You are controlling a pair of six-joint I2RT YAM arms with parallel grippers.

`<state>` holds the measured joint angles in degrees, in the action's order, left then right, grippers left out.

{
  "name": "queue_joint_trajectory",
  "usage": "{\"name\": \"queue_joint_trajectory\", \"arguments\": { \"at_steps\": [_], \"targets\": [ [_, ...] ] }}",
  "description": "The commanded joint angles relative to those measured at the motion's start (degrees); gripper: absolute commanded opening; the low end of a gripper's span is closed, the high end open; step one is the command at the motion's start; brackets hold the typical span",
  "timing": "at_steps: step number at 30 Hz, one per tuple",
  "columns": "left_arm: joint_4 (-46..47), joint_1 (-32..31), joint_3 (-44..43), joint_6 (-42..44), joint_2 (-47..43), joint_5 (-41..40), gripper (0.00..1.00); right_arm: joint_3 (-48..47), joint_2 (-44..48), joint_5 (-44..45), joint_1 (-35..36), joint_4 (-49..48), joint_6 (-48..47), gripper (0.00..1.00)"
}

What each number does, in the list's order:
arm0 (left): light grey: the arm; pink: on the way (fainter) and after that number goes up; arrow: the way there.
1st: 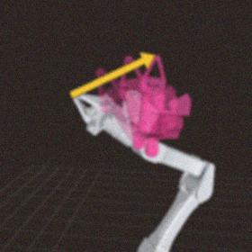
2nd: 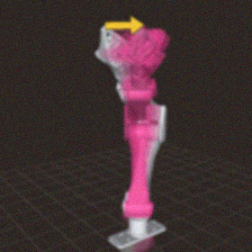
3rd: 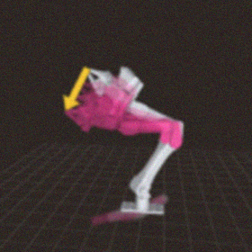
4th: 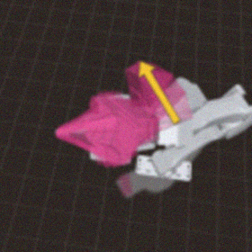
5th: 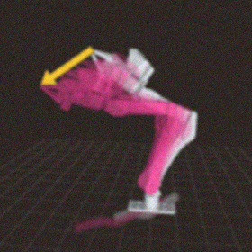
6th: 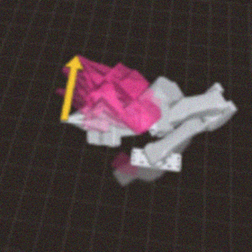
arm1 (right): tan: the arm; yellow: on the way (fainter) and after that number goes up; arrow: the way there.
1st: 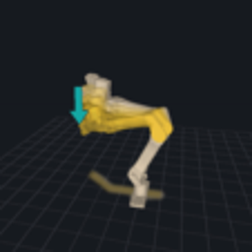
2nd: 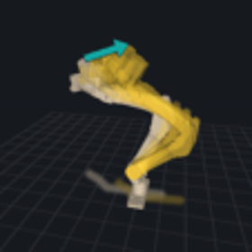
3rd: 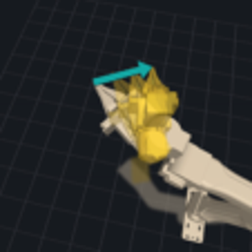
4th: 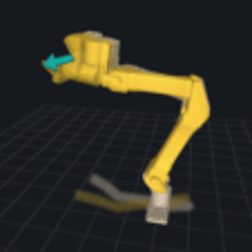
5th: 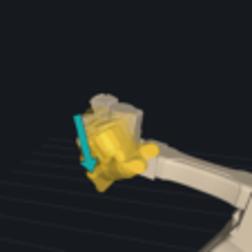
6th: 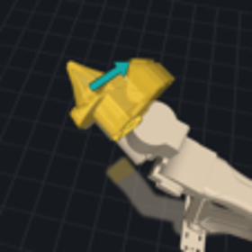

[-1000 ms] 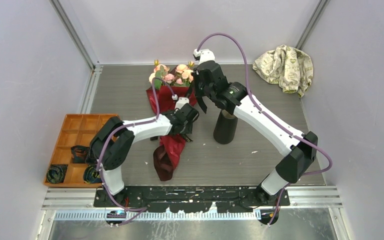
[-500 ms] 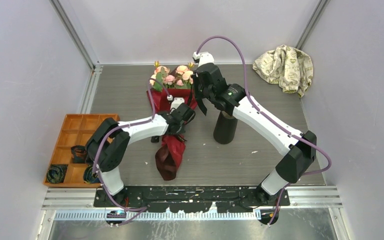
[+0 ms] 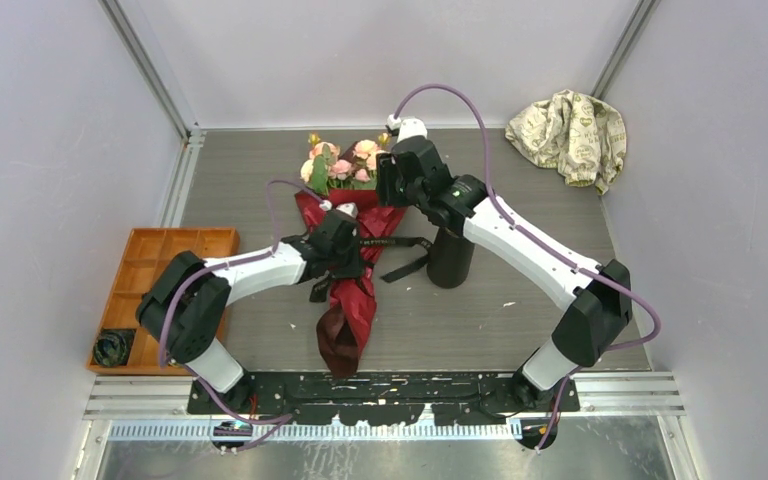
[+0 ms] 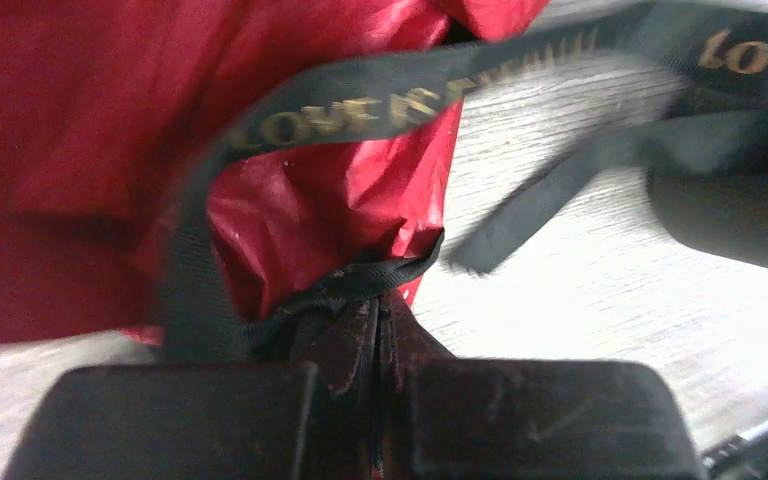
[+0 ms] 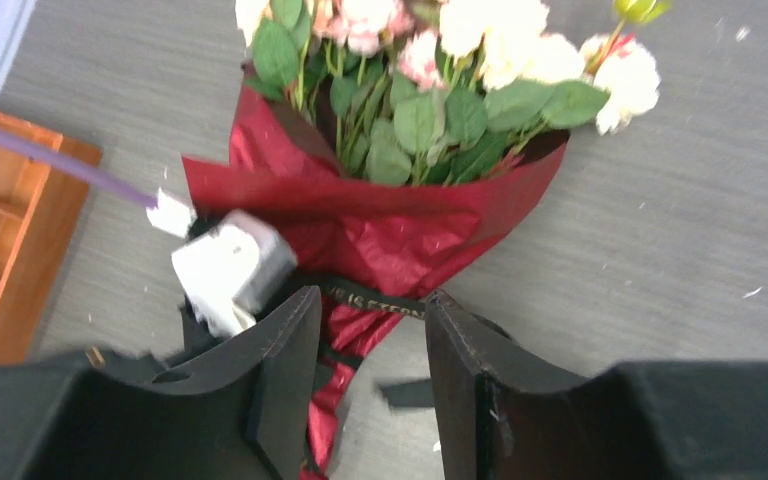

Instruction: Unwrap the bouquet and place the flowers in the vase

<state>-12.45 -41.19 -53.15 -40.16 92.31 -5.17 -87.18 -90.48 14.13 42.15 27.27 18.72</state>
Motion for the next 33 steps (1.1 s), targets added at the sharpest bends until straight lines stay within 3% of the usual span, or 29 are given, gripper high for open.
{"name": "queue_joint_trajectory", "arguments": {
  "at_steps": [1,7,13,20,26,33],
  "targets": [
    [16.82,5.87,4.52,-2.52,-2.31,18.05,0.00,4.60,5.01,-4.64,0.30,-3.70,4.29,0.49],
    [26.91,10.51,8.47,-4.55,0.41,27.00,0.00,15.91,7.67,-6.79,3.00,-8.84,9.49,0.46],
    [33.84,11.33,10.97,-6.00,0.85,31.83,0.00,16.41,2.53,-6.99,4.51,-9.87,10.79,0.38],
    [30.80,11.37,13.56,-2.22,-4.41,30.15,0.00,13.21,-4.87,-6.79,4.75,-9.61,12.28,0.26],
    [29.33,11.31,12.98,-0.73,-5.52,31.52,0.04,15.30,-5.49,-5.65,5.83,-11.39,14.10,0.29],
    [30.08,11.35,13.58,-0.80,-4.92,32.11,0.05,11.21,-10.62,-4.75,5.84,-10.21,13.62,0.29]
  ]
}}
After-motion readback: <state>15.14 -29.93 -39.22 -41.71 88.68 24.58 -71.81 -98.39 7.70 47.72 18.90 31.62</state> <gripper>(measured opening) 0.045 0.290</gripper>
